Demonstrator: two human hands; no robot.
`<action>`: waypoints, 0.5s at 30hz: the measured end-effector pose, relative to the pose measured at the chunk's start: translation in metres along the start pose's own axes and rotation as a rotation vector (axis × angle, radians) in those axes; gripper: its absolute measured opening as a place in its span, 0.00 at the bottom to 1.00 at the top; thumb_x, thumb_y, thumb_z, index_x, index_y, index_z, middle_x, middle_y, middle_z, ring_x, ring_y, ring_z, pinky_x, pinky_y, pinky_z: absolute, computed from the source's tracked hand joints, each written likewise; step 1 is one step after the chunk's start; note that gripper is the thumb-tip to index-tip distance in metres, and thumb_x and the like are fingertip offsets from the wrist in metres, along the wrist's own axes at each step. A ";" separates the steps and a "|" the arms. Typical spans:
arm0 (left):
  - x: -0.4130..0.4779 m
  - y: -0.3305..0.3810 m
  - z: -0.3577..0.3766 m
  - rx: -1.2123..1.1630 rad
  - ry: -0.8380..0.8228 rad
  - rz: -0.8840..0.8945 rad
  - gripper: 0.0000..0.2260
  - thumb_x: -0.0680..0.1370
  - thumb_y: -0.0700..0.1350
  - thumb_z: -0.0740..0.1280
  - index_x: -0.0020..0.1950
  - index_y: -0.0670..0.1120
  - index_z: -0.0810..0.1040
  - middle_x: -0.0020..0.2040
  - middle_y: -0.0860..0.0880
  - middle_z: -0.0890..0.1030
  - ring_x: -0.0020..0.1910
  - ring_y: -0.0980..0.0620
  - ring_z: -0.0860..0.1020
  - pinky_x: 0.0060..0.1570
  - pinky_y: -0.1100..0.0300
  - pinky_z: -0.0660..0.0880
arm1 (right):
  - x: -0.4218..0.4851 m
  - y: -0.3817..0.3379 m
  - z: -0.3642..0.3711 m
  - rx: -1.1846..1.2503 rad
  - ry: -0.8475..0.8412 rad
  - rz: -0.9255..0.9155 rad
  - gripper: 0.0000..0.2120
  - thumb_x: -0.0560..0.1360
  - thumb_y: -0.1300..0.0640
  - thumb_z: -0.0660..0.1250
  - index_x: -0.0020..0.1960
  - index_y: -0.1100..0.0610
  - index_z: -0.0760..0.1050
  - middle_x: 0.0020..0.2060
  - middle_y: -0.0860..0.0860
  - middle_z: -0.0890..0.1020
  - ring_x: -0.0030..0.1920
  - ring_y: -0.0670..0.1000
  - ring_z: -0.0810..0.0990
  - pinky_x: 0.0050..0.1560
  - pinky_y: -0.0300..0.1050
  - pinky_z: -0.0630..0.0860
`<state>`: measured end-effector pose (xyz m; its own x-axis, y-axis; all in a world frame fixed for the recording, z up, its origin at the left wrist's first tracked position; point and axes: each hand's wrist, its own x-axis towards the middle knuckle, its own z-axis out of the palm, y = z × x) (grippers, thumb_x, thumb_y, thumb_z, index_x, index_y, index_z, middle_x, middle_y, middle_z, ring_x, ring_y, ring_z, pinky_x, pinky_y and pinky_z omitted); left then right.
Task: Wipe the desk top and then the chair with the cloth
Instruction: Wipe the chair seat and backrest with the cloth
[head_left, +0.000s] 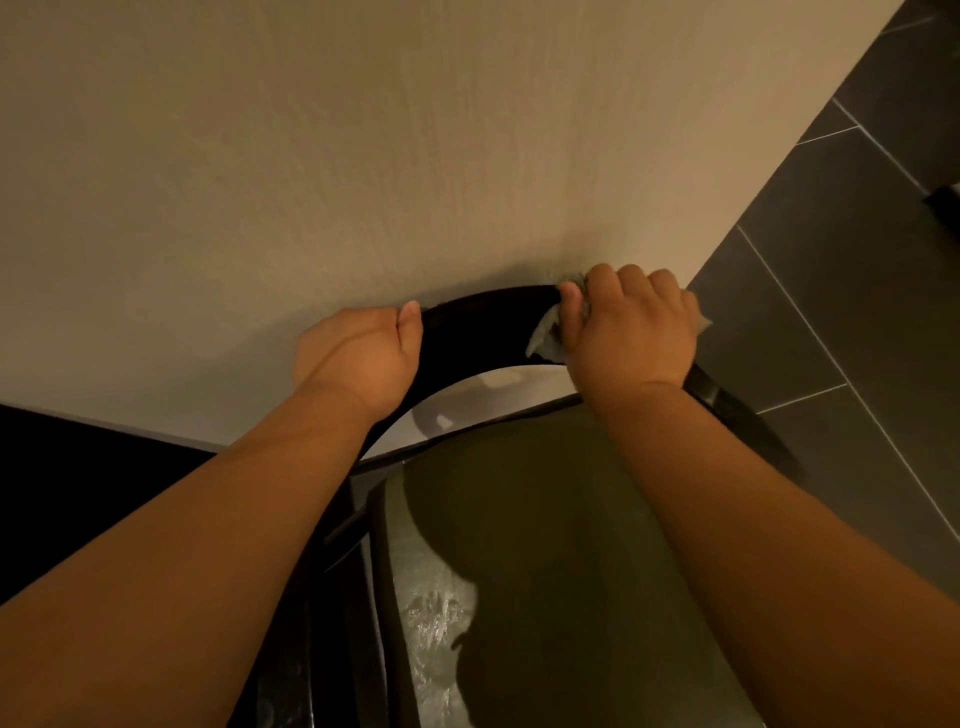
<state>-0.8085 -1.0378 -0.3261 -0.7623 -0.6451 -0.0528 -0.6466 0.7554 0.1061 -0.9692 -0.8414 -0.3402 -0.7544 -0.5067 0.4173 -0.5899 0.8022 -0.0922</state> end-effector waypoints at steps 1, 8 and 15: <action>0.000 0.000 0.000 0.003 0.005 -0.005 0.27 0.86 0.59 0.43 0.35 0.51 0.71 0.35 0.49 0.75 0.36 0.45 0.76 0.42 0.53 0.74 | 0.000 -0.007 -0.001 -0.008 -0.033 -0.004 0.23 0.85 0.41 0.51 0.47 0.55 0.76 0.40 0.54 0.79 0.44 0.59 0.74 0.46 0.53 0.65; -0.003 0.001 -0.002 0.047 -0.001 -0.029 0.26 0.87 0.58 0.44 0.37 0.51 0.71 0.35 0.50 0.73 0.38 0.45 0.74 0.41 0.54 0.69 | 0.002 0.016 0.006 0.069 -0.063 -0.260 0.23 0.85 0.40 0.51 0.53 0.56 0.76 0.42 0.55 0.79 0.42 0.60 0.75 0.42 0.52 0.67; -0.003 0.019 -0.007 -0.006 0.024 -0.007 0.21 0.88 0.56 0.49 0.47 0.48 0.77 0.42 0.46 0.79 0.39 0.46 0.73 0.40 0.53 0.69 | -0.002 0.027 -0.006 0.187 -0.153 0.043 0.25 0.84 0.37 0.48 0.56 0.54 0.75 0.46 0.54 0.79 0.45 0.58 0.76 0.44 0.54 0.76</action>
<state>-0.8183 -1.0220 -0.3173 -0.7567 -0.6531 -0.0294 -0.6518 0.7501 0.1122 -0.9821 -0.8172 -0.3381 -0.8063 -0.5266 0.2693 -0.5886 0.7590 -0.2782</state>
